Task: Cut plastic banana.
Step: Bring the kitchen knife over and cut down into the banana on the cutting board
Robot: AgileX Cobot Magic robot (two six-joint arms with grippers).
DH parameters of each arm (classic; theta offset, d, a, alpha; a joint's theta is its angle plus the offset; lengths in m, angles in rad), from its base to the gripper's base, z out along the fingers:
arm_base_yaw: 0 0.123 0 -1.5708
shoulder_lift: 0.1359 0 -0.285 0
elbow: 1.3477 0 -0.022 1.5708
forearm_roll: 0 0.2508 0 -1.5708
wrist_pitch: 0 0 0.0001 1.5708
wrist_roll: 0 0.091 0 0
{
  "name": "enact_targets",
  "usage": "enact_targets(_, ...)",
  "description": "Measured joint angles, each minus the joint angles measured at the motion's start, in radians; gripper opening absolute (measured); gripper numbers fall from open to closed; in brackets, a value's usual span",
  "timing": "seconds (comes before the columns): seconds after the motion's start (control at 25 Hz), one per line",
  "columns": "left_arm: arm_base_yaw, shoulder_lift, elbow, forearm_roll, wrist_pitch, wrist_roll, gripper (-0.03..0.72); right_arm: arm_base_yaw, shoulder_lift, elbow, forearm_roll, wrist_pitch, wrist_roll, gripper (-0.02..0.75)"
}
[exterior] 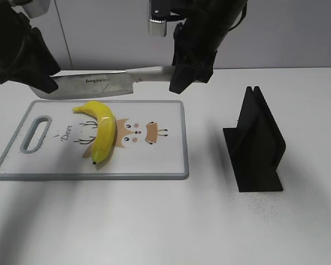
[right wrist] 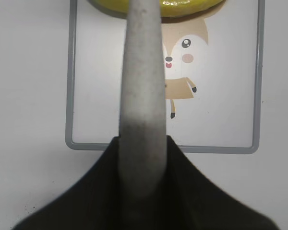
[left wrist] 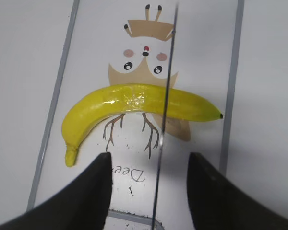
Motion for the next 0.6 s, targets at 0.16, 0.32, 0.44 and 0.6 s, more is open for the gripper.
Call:
enact_targets(0.16, 0.0, 0.017, 0.0, 0.002, -0.016, 0.0, 0.424, -0.001, 0.001, 0.0, 0.001, -0.008, -0.001, 0.162)
enact_targets(0.32, 0.0, 0.027, 0.0, 0.002, -0.02, 0.0, 0.271, -0.001, 0.005, 0.0, 0.002, -0.013, -0.001, 0.162)
enact_targets(0.44, 0.0, 0.027, 0.0, 0.001, -0.04, 0.0, 0.101, -0.001, 0.007, 0.0, 0.002, -0.031, -0.001, 0.162)
enact_targets(0.6, 0.0, 0.027, 0.0, -0.002, -0.056, 0.005, 0.018, -0.003, 0.009, 0.0, 0.001, -0.058, -0.006, 0.162)
